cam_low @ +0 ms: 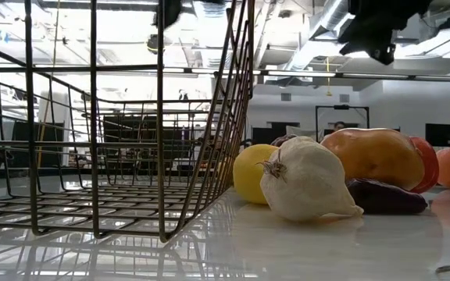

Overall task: Sort produce into baskets
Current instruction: Put the bottom tomato into the top wire basket

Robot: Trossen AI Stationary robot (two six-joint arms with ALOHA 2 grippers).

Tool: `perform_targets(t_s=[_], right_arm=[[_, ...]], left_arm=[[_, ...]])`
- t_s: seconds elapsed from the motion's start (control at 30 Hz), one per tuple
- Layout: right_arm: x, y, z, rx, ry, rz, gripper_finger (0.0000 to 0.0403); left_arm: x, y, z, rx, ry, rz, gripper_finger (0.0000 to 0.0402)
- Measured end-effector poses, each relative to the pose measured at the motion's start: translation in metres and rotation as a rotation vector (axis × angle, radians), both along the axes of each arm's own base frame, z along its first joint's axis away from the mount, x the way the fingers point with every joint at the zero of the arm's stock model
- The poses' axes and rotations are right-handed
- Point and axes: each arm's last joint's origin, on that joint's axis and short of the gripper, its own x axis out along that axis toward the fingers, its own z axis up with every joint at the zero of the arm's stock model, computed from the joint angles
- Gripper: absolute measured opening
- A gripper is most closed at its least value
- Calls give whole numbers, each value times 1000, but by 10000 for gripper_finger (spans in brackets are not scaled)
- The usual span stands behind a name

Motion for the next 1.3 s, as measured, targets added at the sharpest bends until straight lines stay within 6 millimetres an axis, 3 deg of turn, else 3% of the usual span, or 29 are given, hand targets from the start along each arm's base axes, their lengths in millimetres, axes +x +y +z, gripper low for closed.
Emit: perform_targets(t_s=[0.27, 0.47, 0.67, 0.9, 1.03, 1.3], right_arm=[[-13, 7, 9, 57, -49, 36, 206], [-14, 13, 10, 60, -52, 52, 216], [-7, 16, 6, 32, -24, 39, 217], [2, 18, 4, 26, -32, 39, 217], [5, 17, 4, 14, -31, 13, 217], [11, 17, 2, 5, -29, -4, 217]], left_arm=[[84, 19, -28, -26, 212, -319, 64], [115, 34, -50, 92, 369, -434, 71], [130, 48, -67, 264, 444, -478, 71], [137, 69, -100, 279, 549, -516, 71], [136, 71, -104, 385, 596, -538, 79], [145, 79, -109, 469, 570, -528, 189]])
